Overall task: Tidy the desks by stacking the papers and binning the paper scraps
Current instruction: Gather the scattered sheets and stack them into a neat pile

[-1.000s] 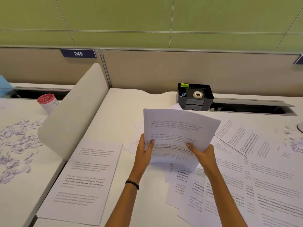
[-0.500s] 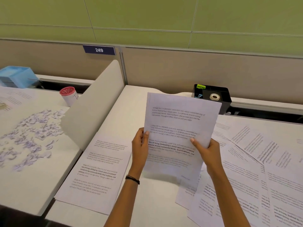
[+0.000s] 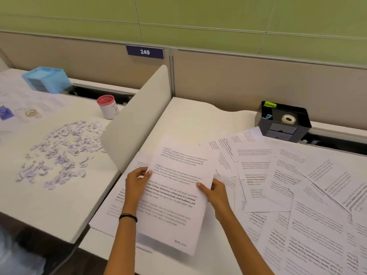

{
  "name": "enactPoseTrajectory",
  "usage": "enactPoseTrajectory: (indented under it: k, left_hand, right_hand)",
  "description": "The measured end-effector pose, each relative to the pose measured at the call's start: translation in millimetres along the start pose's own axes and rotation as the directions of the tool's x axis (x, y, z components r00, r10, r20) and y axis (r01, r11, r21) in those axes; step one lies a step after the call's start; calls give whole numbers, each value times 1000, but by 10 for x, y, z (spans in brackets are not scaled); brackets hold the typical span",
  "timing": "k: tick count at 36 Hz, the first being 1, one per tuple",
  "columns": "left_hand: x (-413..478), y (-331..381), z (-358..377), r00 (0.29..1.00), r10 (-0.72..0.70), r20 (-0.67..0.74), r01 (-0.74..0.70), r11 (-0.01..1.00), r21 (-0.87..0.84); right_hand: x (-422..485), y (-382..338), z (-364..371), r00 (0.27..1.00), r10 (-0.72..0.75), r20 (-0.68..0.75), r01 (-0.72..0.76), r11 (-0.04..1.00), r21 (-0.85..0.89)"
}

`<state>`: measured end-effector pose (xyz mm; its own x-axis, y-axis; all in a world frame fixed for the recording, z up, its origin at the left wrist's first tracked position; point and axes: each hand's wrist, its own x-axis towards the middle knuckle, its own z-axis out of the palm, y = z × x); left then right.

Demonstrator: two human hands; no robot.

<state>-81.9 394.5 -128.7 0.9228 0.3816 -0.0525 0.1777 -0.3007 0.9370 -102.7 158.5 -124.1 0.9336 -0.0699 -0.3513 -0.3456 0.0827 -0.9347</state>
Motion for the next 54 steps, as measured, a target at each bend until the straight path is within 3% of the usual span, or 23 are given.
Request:
enactPoseTrajectory:
  k: [9, 16, 21, 33, 48, 54]
  left_hand:
    - [162, -431, -487, 993, -76, -87, 90, 980, 177]
    - [312, -530, -664, 981, -122, -152, 157, 958, 242]
    - [369, -552, -708, 966, -135, -221, 190, 950, 249]
    - [407, -674, -679, 968, -111, -223, 169, 950, 264]
    - [370, -784, -433, 967, 99, -236, 50, 832, 553]
    - [256, -685, -112, 950, 223, -218, -93, 870, 484]
  right_hand:
    - [-20, 328, 522, 982, 158, 107, -161, 987, 16]
    - [33, 463, 752, 945, 221, 239, -196, 972, -127]
    - [120, 471, 897, 953, 228, 201, -199, 968, -151]
    - [165, 436, 959, 967, 224, 123, -199, 962, -187]
    - [171, 351, 500, 975, 203, 93, -188, 970, -152]
    - [156, 315, 157, 995, 96, 36, -87, 977, -194]
